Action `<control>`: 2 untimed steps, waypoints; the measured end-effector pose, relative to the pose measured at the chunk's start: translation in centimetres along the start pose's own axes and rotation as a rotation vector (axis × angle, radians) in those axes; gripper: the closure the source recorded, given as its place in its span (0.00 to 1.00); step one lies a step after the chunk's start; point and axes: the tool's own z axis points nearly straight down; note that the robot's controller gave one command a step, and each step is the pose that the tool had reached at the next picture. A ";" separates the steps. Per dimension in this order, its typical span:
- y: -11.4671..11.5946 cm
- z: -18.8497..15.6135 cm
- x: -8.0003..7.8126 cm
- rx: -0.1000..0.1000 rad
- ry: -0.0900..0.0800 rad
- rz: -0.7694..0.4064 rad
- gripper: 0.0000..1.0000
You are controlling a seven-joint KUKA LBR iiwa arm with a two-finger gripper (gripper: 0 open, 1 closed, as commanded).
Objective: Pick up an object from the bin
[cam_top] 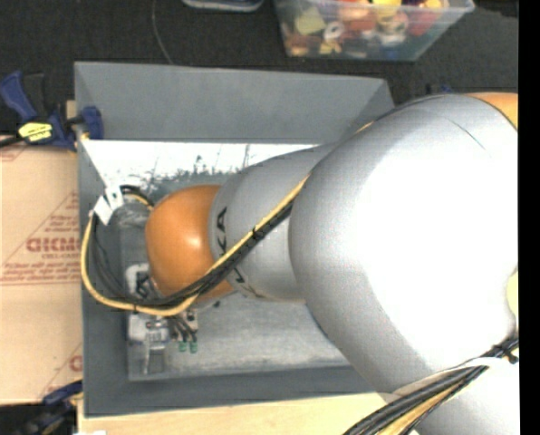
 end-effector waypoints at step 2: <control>-0.4 -0.3 -0.1 -0.001 -0.001 -0.027 1.00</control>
Offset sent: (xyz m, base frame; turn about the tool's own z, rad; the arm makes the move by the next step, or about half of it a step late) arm 0.0000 0.0000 0.0000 0.0000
